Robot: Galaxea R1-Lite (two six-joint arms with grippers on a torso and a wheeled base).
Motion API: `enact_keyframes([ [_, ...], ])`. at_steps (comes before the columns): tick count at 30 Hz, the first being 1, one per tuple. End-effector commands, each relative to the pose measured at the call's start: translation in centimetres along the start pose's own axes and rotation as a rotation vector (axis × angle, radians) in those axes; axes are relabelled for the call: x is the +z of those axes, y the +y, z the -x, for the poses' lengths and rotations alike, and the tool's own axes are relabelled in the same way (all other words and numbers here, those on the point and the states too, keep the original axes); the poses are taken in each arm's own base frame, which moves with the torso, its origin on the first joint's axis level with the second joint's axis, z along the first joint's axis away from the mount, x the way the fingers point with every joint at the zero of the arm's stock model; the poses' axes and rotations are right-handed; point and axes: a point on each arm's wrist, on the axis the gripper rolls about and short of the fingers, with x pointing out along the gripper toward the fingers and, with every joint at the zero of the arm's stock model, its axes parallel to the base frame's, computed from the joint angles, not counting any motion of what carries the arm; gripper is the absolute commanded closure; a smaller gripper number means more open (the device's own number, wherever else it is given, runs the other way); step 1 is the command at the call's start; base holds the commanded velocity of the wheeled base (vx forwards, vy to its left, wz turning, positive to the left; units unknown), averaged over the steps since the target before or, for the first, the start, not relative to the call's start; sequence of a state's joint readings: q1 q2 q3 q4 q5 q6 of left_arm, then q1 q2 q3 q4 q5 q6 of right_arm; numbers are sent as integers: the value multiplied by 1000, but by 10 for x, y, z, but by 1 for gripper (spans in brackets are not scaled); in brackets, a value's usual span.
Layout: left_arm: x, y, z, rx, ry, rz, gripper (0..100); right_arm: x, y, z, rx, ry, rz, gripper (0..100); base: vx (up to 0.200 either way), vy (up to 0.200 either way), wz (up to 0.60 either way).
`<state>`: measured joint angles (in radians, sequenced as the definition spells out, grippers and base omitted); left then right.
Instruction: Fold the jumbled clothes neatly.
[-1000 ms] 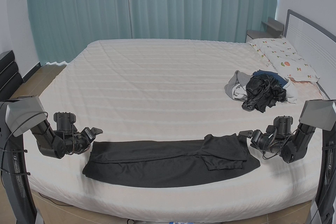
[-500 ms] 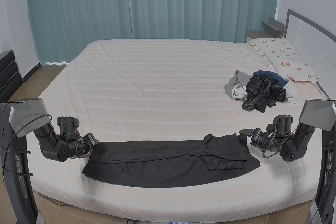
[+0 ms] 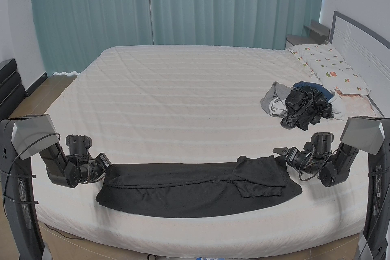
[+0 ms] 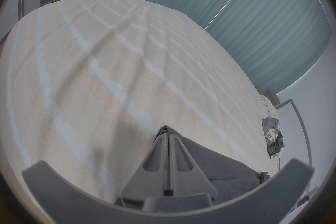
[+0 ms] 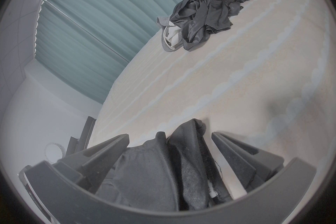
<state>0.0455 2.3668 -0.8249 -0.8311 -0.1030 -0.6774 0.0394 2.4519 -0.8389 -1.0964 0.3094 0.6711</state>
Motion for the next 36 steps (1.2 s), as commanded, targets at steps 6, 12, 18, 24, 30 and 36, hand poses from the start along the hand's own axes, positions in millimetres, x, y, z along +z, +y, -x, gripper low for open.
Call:
enact_keyframes([
  [6,-1,0,0,-1,-2,3,100,-15,-5,-26,-49,-13,32,0,0,0,0],
  [12,-1,1,0,1,-2,4,100,-11,-4,-27,-41,-35,37,100,0,0,0],
  [18,3,0,0,12,-29,26,100,-1,-4,-30,-35,-79,27,100,0,0,0],
  [24,7,-2,-2,10,-48,59,100,-1,-7,-35,-23,-132,15,100,0,0,0],
  [30,5,-3,-2,11,-40,55,100,-6,-8,-36,-33,-116,17,100,0,0,0],
  [36,3,-3,0,8,-36,51,0,-5,-8,-37,-22,-127,16,0,0,0,0],
])
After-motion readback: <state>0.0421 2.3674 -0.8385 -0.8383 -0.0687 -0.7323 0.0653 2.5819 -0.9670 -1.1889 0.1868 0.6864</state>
